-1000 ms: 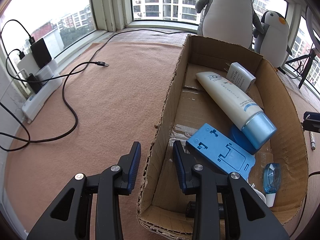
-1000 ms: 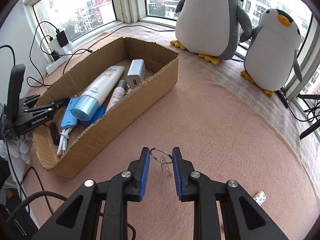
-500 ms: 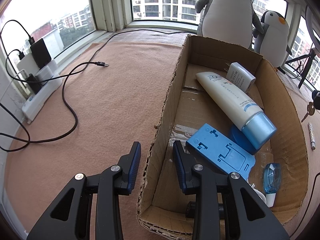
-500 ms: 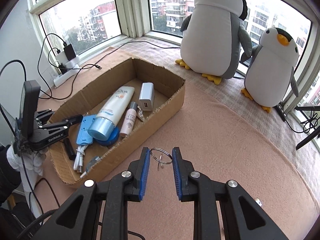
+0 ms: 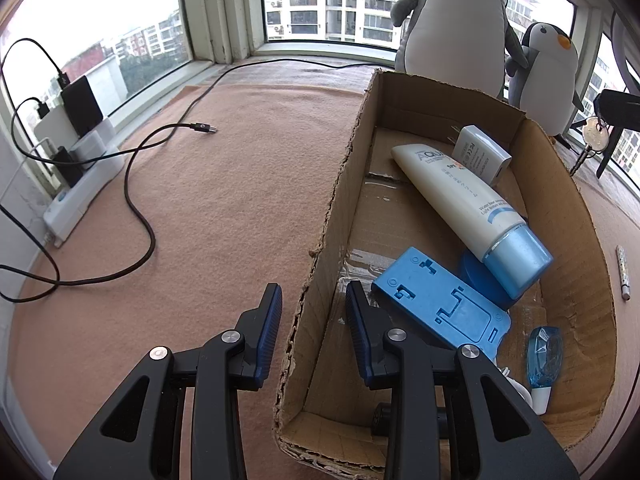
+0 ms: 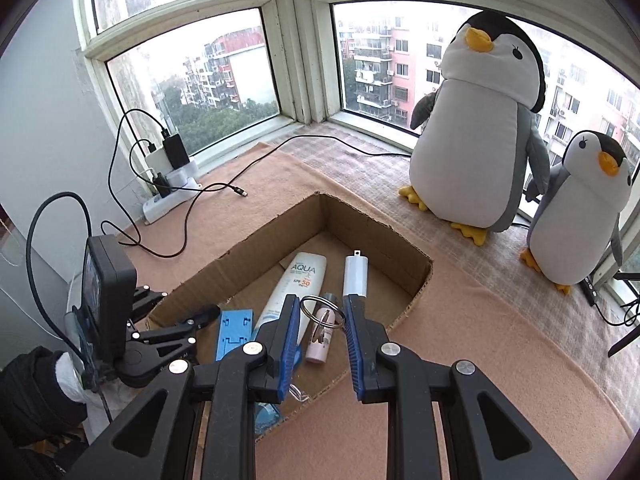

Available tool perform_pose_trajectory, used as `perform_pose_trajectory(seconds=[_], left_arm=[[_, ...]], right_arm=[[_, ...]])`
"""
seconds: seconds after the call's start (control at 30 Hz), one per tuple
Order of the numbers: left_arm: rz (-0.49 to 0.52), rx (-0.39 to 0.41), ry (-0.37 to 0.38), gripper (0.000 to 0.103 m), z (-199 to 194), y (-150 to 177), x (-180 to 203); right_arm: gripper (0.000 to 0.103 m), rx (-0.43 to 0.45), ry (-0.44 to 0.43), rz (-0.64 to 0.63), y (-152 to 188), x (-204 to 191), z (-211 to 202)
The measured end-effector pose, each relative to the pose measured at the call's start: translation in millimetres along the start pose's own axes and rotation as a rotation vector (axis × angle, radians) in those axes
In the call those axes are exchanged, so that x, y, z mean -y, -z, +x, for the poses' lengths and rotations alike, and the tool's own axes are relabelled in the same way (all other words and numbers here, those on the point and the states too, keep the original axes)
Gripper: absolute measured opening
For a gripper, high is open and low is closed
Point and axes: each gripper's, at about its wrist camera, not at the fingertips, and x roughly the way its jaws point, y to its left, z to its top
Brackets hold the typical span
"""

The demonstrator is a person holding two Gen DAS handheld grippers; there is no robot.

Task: Organize rigid objects
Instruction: 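Carry the key into the box and open the right gripper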

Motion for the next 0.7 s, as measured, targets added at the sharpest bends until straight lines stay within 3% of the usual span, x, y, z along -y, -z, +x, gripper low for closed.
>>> perform_pose_trajectory(seconds=[0.53, 0.7], left_arm=[[0.001, 0.000, 0.000, 0.031, 0, 0, 0], [0.000, 0.000, 0.000, 0.031, 0, 0, 0]], right_arm=[[0.021, -0.062, 0.051, 0.060, -4, 13, 46], [0.033, -0.052, 0.060, 0.061, -5, 11, 45]])
